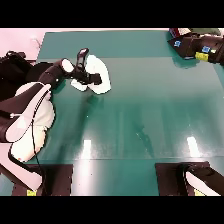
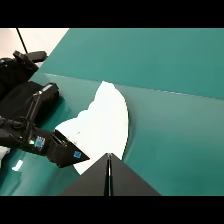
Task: Fold the shirts.
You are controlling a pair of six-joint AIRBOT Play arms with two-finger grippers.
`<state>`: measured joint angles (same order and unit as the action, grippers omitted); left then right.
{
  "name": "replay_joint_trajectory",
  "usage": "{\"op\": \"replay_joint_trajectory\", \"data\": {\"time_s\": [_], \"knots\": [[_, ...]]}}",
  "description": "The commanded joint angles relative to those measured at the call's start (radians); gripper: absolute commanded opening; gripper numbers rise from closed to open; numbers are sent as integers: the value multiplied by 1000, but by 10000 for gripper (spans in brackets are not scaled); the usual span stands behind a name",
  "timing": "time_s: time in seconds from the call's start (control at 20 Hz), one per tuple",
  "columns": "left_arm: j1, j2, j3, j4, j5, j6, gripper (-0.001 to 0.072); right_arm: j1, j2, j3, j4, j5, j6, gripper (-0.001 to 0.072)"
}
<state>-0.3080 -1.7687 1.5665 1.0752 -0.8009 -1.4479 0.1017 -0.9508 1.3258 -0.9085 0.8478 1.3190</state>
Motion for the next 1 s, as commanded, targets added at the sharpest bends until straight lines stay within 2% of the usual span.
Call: {"op": "replay_joint_trajectory", "data": {"time_s": [0.0,0.05,0.25,0.45,0.55,0.7,0.85,0.95], "knots": [[3,-35,29,-31,-22,2,271,1,0,14,0,0,0,13],[10,-27,69,-31,-50,9,31,1,1,14,1,0,0,13],[32,96,304,-11,-101,19,23,1,54,15,1,-29,0,13],[29,335,478,13,-143,87,23,1,158,15,0,-64,0,13],[29,448,477,14,-180,100,23,1,197,15,-3,-64,0,12],[-26,520,476,30,-317,99,23,1,231,15,-1,-63,0,13],[-175,516,398,36,-369,107,23,1,240,15,1,-60,1,13],[-279,489,300,37,-377,158,25,1,240,14,1,-50,1,13]]}}
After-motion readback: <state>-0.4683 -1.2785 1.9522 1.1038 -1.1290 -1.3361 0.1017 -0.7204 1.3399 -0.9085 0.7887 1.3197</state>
